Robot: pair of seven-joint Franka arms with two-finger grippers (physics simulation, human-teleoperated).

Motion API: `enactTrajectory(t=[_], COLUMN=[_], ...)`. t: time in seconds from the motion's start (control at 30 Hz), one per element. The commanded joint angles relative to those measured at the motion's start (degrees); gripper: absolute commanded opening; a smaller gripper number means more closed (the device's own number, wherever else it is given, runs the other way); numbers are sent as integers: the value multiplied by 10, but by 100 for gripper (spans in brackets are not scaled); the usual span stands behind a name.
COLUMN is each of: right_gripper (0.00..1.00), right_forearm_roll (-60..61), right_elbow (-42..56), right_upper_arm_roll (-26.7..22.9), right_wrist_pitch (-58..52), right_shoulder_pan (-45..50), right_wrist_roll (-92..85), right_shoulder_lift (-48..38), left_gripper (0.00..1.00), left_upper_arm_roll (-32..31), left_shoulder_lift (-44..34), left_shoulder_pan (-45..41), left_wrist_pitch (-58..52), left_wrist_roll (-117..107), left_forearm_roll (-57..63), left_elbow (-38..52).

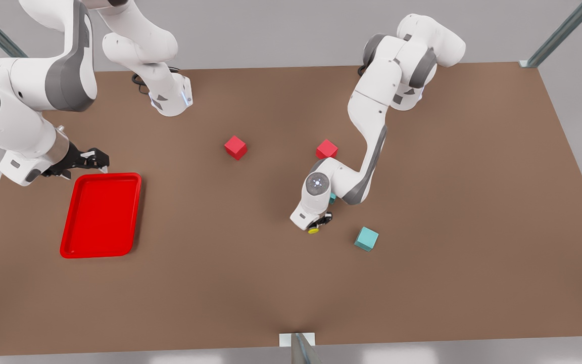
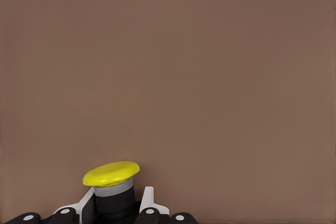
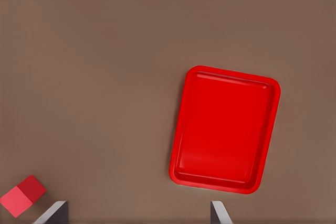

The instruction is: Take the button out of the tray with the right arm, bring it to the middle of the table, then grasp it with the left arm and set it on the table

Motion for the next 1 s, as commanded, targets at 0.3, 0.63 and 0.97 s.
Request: enactTrajectory(t=[0.3,0.63,0.97], right_gripper=[100,100,100], right_forearm_roll=[0,0,1], right_elbow=[0,2,2], right_upper_arm_roll=[0,0,0], right_wrist_pitch=[-3,-3,-4], right_shoulder_pan=[-1,-3,-4], right_wrist_roll=[2,2,1], right_shoulder_lift=[3,4,4], left_gripper=[39,39,39], left_upper_arm_roll=[171,260,287], left_shoulder_lift=[-6,-3,19], left_shoulder_pan=[-125,-121,-83], left_wrist_pitch=[-77,-329,-414], left_wrist_roll=[-502,-788,-915], left_forearm_roll=[125,333,476], left_elbow=[6,31,-9])
